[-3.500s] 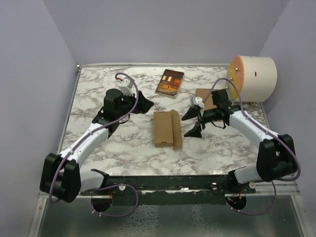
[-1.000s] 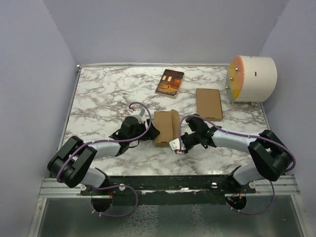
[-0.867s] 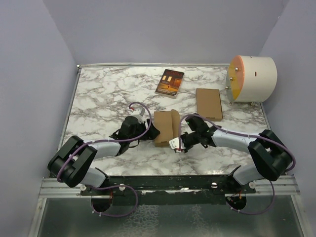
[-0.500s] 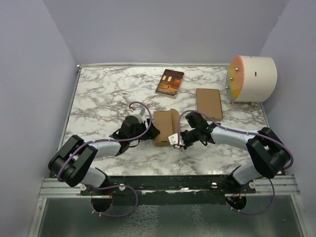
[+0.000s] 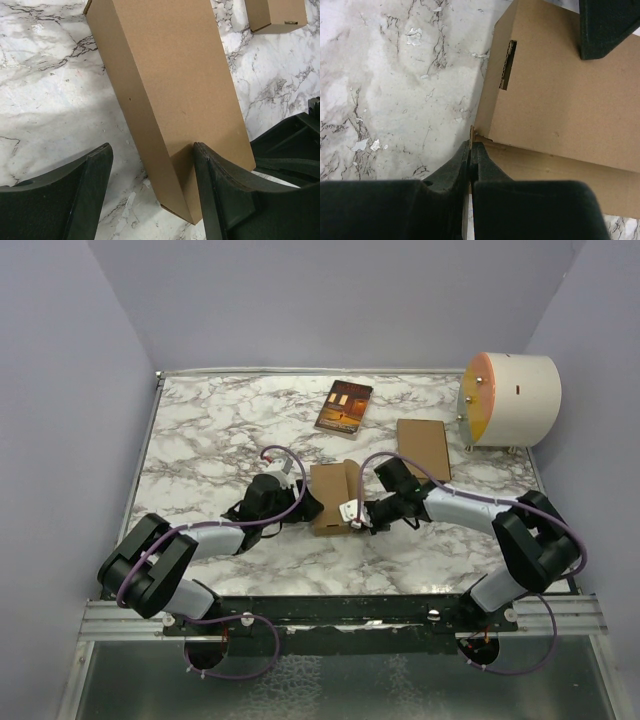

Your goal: Fold the paper box

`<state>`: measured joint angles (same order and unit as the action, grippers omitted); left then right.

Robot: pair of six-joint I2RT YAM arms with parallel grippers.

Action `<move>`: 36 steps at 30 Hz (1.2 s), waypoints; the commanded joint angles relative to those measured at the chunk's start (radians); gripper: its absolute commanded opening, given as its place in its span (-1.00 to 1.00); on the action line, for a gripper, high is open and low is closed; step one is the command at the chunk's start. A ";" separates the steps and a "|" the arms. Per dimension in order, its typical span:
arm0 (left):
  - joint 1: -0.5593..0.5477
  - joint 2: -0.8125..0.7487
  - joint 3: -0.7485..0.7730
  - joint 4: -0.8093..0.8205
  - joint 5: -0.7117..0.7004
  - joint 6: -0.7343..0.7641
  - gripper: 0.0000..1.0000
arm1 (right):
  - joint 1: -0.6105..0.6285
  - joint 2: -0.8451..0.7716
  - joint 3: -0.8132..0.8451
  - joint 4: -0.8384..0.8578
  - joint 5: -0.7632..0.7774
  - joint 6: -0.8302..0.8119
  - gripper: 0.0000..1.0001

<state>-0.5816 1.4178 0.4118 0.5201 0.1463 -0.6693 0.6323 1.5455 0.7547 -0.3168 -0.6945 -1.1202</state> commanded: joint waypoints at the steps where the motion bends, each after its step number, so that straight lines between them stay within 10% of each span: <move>1: 0.020 0.024 -0.009 -0.054 -0.022 0.010 0.33 | -0.016 0.033 0.036 -0.069 -0.029 0.049 -0.98; 36: 0.063 0.043 -0.029 -0.030 0.010 -0.007 0.31 | -0.074 0.126 0.120 -0.186 -0.097 0.154 -0.98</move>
<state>-0.5404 1.4372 0.4110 0.5385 0.1982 -0.6949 0.5674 1.6493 0.8684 -0.4267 -0.7769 -0.9882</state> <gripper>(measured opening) 0.660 0.016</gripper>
